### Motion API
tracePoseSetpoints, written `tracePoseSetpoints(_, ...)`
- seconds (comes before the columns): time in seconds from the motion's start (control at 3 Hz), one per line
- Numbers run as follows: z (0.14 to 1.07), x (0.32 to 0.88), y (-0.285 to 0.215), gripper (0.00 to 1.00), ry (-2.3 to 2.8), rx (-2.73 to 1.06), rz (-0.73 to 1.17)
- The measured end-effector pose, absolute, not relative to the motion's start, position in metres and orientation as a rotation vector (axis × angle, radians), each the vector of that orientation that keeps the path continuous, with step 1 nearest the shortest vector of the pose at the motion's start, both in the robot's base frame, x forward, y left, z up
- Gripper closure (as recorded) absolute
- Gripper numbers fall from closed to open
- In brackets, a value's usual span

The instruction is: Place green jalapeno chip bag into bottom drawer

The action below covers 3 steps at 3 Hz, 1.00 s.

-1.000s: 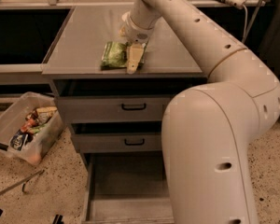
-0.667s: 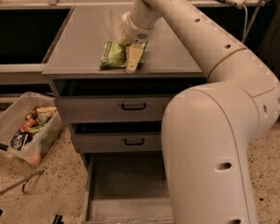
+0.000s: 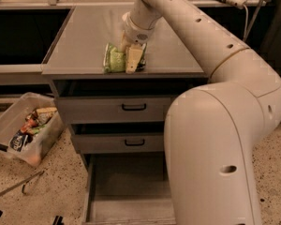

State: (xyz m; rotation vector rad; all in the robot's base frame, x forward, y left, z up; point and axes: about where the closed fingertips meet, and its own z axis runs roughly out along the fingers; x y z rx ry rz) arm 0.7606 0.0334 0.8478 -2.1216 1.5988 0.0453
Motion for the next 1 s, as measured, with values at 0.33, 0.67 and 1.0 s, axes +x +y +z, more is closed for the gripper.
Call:
tracePoseSetpoints(0.33, 0.8475, 0.7581, 0.0337, 1.00, 1.602, -2.114, 0.045)
tracePoseSetpoints(0.67, 0.8481, 0.7562, 0.0340, 1.00, 1.604, -2.110, 0.044)
tracePoseSetpoints(1.0, 0.8481, 0.7561, 0.0340, 1.00, 1.604, -2.110, 0.044)
